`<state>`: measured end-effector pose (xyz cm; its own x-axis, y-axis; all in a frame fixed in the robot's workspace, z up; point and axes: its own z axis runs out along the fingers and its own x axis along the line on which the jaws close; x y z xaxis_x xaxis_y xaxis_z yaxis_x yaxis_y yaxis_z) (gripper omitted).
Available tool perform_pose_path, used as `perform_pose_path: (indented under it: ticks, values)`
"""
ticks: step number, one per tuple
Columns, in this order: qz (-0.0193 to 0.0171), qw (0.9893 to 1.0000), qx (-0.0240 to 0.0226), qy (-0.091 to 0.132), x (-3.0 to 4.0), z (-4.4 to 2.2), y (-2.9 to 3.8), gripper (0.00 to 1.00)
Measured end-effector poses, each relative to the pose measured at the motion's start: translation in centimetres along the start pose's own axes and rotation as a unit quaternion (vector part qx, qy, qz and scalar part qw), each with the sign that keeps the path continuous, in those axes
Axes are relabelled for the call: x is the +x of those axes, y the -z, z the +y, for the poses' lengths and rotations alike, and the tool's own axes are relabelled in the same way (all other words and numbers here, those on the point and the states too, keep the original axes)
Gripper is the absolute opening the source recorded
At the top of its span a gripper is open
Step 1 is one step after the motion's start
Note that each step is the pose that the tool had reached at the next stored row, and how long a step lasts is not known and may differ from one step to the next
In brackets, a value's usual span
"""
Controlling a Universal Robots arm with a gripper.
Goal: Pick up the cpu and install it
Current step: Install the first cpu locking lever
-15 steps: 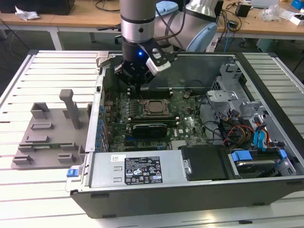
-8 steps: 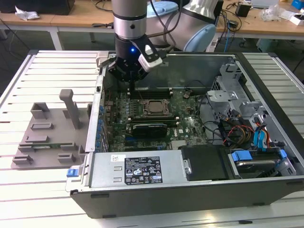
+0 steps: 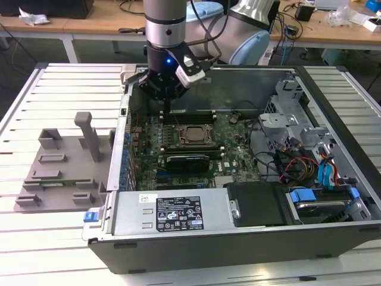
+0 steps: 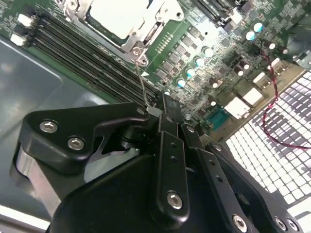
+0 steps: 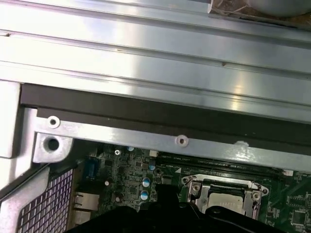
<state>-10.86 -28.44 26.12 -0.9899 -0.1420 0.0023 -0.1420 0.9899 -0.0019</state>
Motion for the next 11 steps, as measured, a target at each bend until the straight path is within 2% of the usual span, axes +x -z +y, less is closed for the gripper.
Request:
perform_pose_path:
  ticks: [5, 8, 11]
  values:
    - [0.0001, 1.0, 0.0, 0.0, -0.83, -0.12, 0.0, 0.11]
    - [0.0006, 1.0, -0.0001, 0.0, -1.7, -0.24, 0.0, 0.11]
    - [0.0009, 1.0, -0.0002, 0.0, -2.24, -0.32, 0.0, 0.11]
